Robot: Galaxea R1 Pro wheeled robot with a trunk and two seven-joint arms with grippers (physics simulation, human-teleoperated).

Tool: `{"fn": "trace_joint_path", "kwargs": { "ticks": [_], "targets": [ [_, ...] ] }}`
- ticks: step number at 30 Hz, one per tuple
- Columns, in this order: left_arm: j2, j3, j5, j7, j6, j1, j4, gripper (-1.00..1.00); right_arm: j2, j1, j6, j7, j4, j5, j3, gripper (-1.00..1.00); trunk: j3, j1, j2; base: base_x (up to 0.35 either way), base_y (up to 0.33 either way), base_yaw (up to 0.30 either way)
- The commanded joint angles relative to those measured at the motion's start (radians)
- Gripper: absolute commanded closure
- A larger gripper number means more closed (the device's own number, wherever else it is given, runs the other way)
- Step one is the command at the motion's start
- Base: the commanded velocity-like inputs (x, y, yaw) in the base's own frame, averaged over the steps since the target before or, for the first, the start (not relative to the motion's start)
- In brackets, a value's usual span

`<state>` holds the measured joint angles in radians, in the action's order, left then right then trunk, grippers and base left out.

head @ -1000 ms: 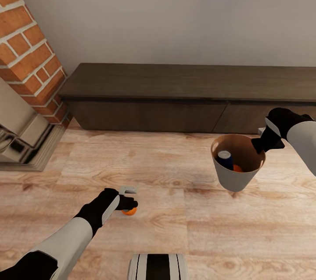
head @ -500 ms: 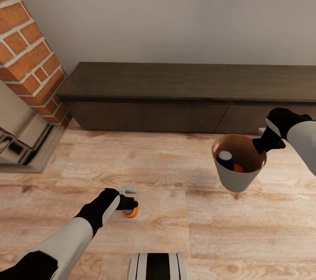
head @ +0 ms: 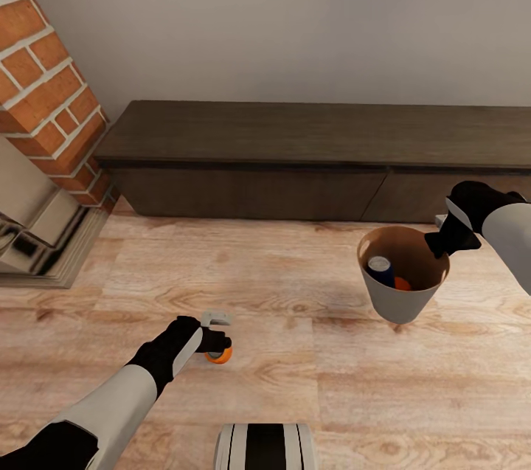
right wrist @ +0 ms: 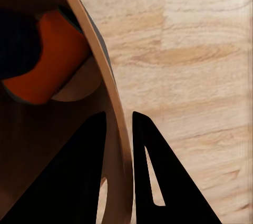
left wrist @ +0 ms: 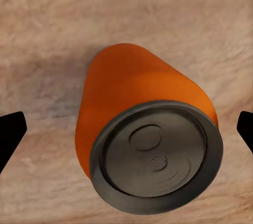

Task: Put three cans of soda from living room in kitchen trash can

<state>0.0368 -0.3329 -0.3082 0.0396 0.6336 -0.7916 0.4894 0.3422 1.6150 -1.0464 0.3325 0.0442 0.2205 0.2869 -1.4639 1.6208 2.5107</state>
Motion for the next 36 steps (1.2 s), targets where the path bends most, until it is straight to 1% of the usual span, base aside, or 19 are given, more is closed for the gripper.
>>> {"fn": "trace_joint_path", "kwargs": {
  "ticks": [1,5,12,13,22,36],
  "targets": [
    [0.0,0.0,0.0,0.0,0.0,0.001,0.0,-1.0,0.0,0.0,-0.001,0.002,0.0,-0.005,0.0,1.0,-0.004,0.0,0.0,0.0,0.0,0.0],
    [0.003,0.0,-0.001,0.0,0.0,0.001,0.0,-1.0,0.0,0.0,-0.001,0.002,0.0,-0.005,0.0,1.0,-0.019,0.002,0.001,0.0,0.0,0.0],
    [0.006,-0.001,-0.004,-0.001,0.0,0.002,0.0,-1.0,-0.001,-0.001,-0.001,0.002,0.0,-0.005,0.001,1.0,-0.019,0.002,0.001,0.0,0.0,0.0],
    [0.007,-0.001,-0.004,-0.002,0.0,0.002,0.0,1.0,-0.001,-0.001,-0.001,0.002,0.0,-0.005,0.001,1.0,-0.019,0.002,0.001,0.0,0.0,0.0],
    [0.007,-0.004,-0.005,-0.011,0.0,0.003,-0.001,1.0,-0.003,0.0,-0.001,0.002,0.0,-0.005,0.001,1.0,-0.019,0.002,0.001,0.0,0.0,0.0],
    [0.011,-0.005,-0.005,0.0,0.01,0.0,-0.003,1.0,0.0,-0.002,-0.001,0.002,0.0,-0.005,0.001,1.0,0.035,-0.004,-0.002,0.0,0.0,0.0]
  ]
}}
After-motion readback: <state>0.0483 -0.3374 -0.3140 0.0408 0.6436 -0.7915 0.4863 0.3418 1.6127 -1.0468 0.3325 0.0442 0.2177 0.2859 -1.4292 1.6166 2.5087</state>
